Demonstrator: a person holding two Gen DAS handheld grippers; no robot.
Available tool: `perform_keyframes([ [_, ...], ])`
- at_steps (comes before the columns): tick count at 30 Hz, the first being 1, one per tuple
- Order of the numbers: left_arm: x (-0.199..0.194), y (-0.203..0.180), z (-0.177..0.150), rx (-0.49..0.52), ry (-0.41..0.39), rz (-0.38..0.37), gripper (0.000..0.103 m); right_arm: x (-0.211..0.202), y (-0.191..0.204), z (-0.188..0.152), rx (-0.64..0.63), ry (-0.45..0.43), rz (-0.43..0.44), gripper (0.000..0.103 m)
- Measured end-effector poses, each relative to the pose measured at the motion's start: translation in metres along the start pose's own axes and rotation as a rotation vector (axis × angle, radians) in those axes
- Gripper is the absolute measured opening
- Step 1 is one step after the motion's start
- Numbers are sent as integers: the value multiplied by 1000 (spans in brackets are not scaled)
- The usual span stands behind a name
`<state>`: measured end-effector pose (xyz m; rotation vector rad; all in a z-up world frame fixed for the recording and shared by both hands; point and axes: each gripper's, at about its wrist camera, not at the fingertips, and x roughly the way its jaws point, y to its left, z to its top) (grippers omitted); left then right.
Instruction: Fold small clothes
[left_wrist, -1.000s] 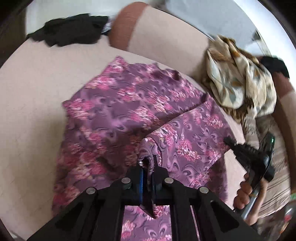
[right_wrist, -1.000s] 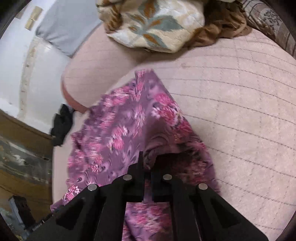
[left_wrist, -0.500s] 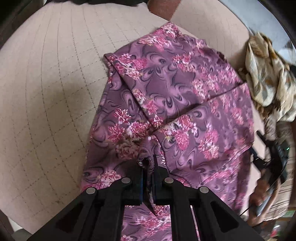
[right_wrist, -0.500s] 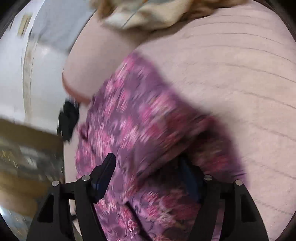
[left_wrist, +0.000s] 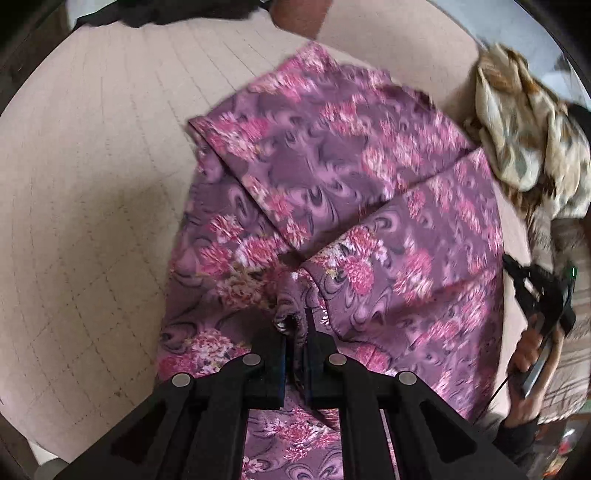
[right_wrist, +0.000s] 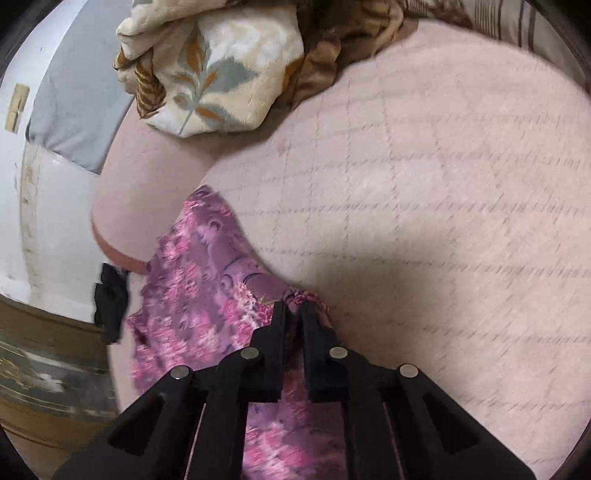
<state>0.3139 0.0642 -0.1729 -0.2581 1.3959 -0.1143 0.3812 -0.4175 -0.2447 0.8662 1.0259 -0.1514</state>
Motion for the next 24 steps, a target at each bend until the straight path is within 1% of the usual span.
perform_keyframes([
  [2,14,5,-1,-11,44,0,6,1,-9,2,46,18,38,7],
  [4,16,9,0,-22,56,-20,6,-4,-4,5,22,11,44,7],
  [6,16,5,1,12,50,-8,7,-3,0,5,-12,14,6,9],
  [7,17,1,2,33,45,-2,9,3,0,4,-27,38,-20,10],
  [8,19,0,2,46,49,-1,15,4,-1,4,-20,46,-10,10],
  [9,20,1,3,48,55,-6,23,2,-4,3,4,42,11,11],
  [10,19,2,5,39,58,-20,27,0,-3,2,7,42,31,20],
  [11,17,6,6,21,53,-46,31,-1,1,1,-2,45,45,37],
  [13,10,11,12,-5,28,-67,38,-6,13,-8,-29,45,66,50],
  [14,6,12,14,-15,1,-67,43,-6,21,-15,-53,59,75,50],
  [15,4,14,15,-14,-14,-60,44,-5,30,-26,-86,86,86,50],
  [17,10,10,13,15,-16,-4,43,1,41,-45,-119,131,98,50],
  [18,14,11,12,24,-7,11,37,8,47,-55,-139,169,98,50],
  [19,19,11,10,28,5,21,28,15,53,-63,-165,196,93,43],
  [20,23,7,8,47,15,32,18,20,59,-70,-190,209,81,27],
  [21,22,4,7,62,7,38,10,23,64,-73,-216,217,56,18],
  [22,20,1,6,73,-2,43,5,23,66,-75,-232,219,40,6],
  [24,11,-3,4,85,-2,44,4,17,66,-75,-237,204,38,5],
])
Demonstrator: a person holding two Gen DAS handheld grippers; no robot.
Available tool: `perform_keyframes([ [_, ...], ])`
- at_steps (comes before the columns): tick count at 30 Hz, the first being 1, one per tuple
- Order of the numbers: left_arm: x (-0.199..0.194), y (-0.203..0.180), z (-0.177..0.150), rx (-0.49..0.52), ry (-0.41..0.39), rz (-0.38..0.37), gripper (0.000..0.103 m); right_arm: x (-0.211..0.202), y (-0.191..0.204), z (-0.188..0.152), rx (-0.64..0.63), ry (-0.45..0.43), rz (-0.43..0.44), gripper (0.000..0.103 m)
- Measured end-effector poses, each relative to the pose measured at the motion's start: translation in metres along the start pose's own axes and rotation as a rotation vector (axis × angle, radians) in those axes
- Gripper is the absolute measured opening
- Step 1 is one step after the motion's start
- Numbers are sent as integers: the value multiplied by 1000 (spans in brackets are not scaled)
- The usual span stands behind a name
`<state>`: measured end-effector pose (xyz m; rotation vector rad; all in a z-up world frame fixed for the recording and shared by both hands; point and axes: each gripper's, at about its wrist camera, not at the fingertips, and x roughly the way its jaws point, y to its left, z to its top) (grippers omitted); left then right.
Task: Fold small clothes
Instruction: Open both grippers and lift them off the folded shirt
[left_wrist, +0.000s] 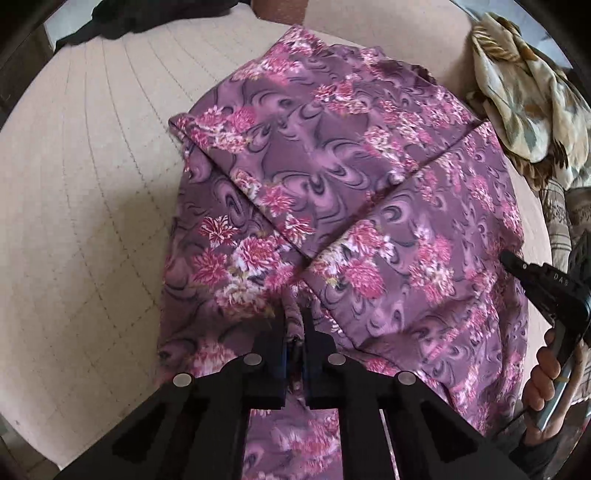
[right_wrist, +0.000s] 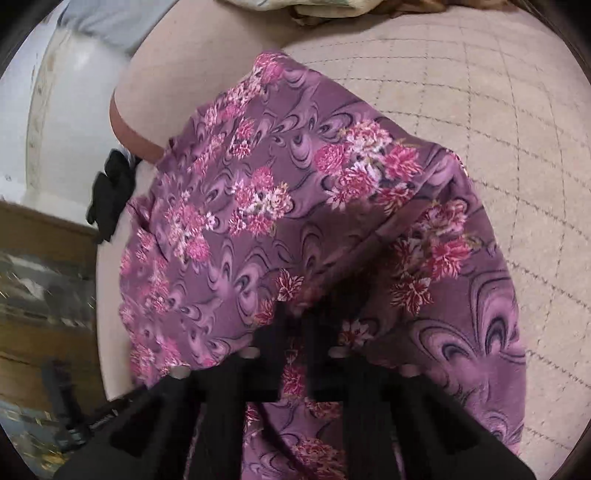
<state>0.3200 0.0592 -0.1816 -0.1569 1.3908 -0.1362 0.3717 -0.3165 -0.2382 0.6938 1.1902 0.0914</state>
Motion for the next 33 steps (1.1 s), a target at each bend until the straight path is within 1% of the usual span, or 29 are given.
perform_keyframes([
  [2,-15,-2,-6,13,-15,-27,4,-11,0,-1,16,-8,19,4],
  [3,-18,-1,-8,5,-18,-41,5,-17,0,-1,12,-25,9,4],
  [4,-16,4,-10,-10,-17,-68,5,-18,1,0,5,-34,-19,4],
  [6,0,14,-14,-20,-25,-88,15,-6,-1,0,-42,-13,-52,6],
  [7,10,18,-15,-32,-11,-74,19,0,-6,0,-48,10,-66,7],
  [8,10,23,-17,-57,-21,-107,19,-2,-10,-2,-23,10,-27,8],
  [9,4,24,-17,-57,-32,-121,25,-10,-12,-4,-14,-2,5,10],
  [10,-6,24,-20,-55,-45,-108,30,-26,-9,-11,-37,-37,16,12],
  [11,-22,26,-27,-66,-93,-91,40,-44,-6,-19,-76,-76,4,29],
  [12,-33,29,-35,-75,-137,-88,58,-60,-4,-29,-109,-119,-11,45],
  [13,-43,31,-47,-83,-178,-87,66,-76,-4,-39,-135,-161,-22,72],
  [14,-50,34,-64,-97,-212,-75,71,-92,-5,-53,-163,-201,-34,76],
  [16,-55,39,-89,-105,-238,-63,71,-112,-15,-75,-163,-205,-53,76],
  [18,-58,50,-116,-130,-248,-64,71,-127,-30,-96,-130,-194,-2,76],
  [19,-57,51,-120,-146,-252,-68,71,-133,-33,-104,-130,-191,17,76],
  [21,-66,47,-125,-158,-265,-97,71,-143,-30,-118,-150,-207,23,76],
  [22,-73,43,-125,-153,-283,-101,71,-147,-21,-123,-175,-218,28,76],
  [25,-96,28,-116,-126,-346,-68,72,-164,1,-127,-244,-253,59,76],
  [27,-111,17,-100,-94,-376,-44,78,-172,18,-120,-310,-269,49,78],
  [28,-116,12,-90,-82,-383,-39,79,-177,27,-112,-344,-281,36,84],
  [29,-121,7,-74,-71,-388,-42,81,-180,35,-102,-369,-290,43,88],
  [31,-124,2,-50,-61,-390,-58,82,-184,42,-84,-378,-289,60,90],
  [33,-123,-1,-22,-71,-405,-48,82,-182,53,-55,-406,-271,79,90],
])
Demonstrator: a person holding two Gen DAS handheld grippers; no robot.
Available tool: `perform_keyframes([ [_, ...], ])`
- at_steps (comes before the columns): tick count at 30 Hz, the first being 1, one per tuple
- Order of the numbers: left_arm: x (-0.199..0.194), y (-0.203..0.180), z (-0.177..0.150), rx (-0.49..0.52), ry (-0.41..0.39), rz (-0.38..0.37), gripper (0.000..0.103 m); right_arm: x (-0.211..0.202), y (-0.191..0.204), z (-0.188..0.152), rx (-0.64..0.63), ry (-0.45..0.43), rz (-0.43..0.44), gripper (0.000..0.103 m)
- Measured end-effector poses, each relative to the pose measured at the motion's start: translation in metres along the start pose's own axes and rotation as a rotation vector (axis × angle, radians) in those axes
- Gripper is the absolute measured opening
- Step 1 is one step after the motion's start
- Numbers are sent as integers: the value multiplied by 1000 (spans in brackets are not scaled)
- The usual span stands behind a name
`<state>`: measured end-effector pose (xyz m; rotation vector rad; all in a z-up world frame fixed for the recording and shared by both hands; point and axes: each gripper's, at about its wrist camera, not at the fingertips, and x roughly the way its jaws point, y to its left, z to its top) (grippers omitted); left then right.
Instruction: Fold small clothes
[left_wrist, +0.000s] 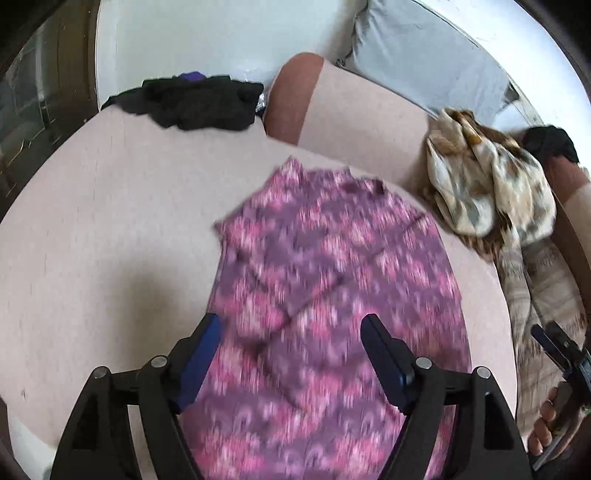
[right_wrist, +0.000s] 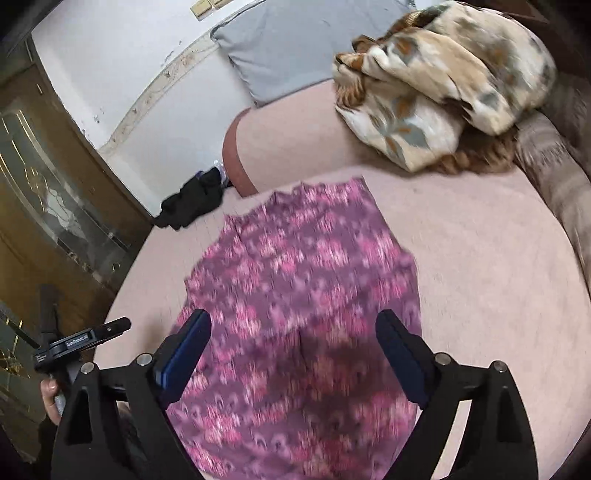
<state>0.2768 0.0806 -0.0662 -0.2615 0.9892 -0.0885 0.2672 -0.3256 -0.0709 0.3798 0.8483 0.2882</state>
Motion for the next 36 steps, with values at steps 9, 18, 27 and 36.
perform_keyframes([
  [9,119,-14,95,129,68,102,82,109,-42,96,-18,159,-8,90],
  [18,230,13,173,92,203,143,82,246,-91,152,45,263,-100,67],
  [27,288,8,207,112,280,-62,55,322,-111,186,37,337,-163,61],
  [36,290,-6,209,168,269,46,6,329,-110,184,-18,338,-263,7],
])
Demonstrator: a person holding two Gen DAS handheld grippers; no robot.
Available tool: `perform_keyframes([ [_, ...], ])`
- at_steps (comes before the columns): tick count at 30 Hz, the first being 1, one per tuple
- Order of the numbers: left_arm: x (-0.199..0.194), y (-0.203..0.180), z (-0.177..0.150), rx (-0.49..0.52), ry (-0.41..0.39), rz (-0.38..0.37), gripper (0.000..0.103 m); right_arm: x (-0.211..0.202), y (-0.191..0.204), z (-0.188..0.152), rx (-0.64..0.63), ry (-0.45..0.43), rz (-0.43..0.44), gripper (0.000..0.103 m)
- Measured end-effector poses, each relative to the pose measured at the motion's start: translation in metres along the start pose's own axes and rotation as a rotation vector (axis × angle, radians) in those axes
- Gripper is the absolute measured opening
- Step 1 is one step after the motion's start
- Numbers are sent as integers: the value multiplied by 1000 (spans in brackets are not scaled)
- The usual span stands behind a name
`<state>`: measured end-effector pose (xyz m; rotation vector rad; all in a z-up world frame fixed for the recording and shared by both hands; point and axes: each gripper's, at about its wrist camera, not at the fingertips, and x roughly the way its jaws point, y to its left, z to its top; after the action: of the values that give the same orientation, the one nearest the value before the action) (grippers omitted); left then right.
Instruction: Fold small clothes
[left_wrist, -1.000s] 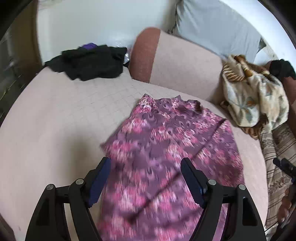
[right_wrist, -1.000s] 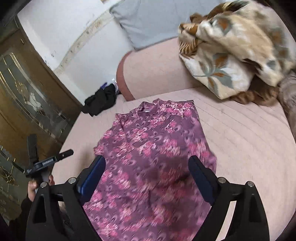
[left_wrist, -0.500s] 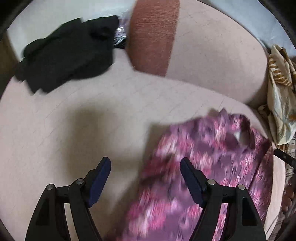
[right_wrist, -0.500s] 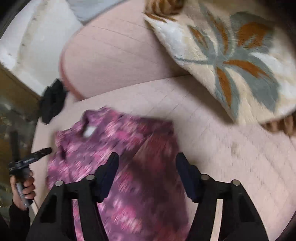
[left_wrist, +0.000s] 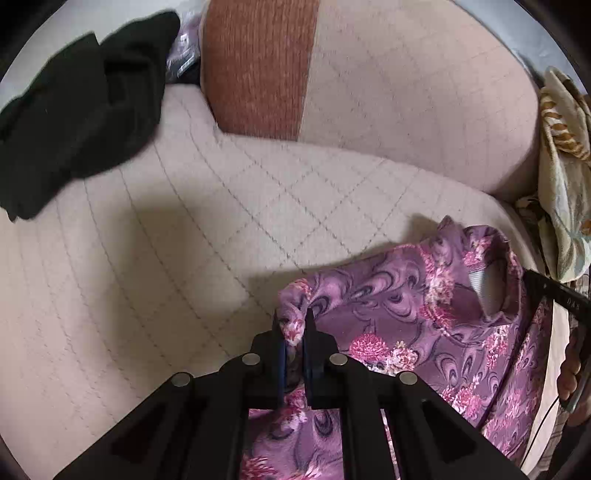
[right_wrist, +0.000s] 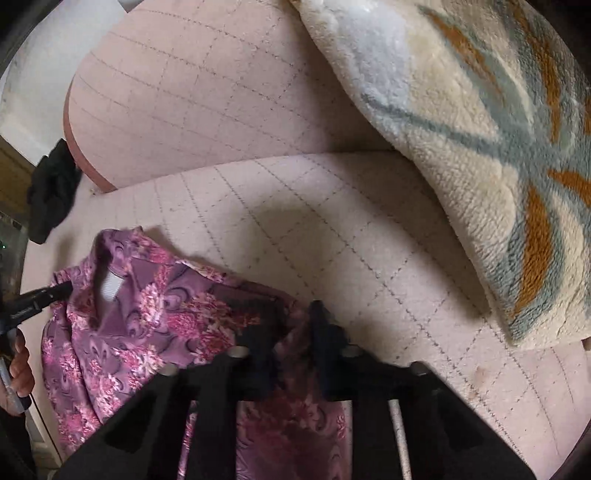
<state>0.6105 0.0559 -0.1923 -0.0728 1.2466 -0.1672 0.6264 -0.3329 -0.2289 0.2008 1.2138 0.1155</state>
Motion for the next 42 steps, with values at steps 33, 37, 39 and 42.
perform_keyframes([
  [33,-186,1,-404,-87,-158,-88,13,-205,14,-404,168,-150,40,7],
  [37,-164,14,-422,-145,-25,-50,20,-198,16,-412,204,-111,31,16],
  [39,-176,20,-432,-189,-49,-112,25,-215,14,-417,238,-189,76,21],
  [42,-197,25,-444,-252,-99,-206,60,-244,13,-436,258,-314,147,70],
])
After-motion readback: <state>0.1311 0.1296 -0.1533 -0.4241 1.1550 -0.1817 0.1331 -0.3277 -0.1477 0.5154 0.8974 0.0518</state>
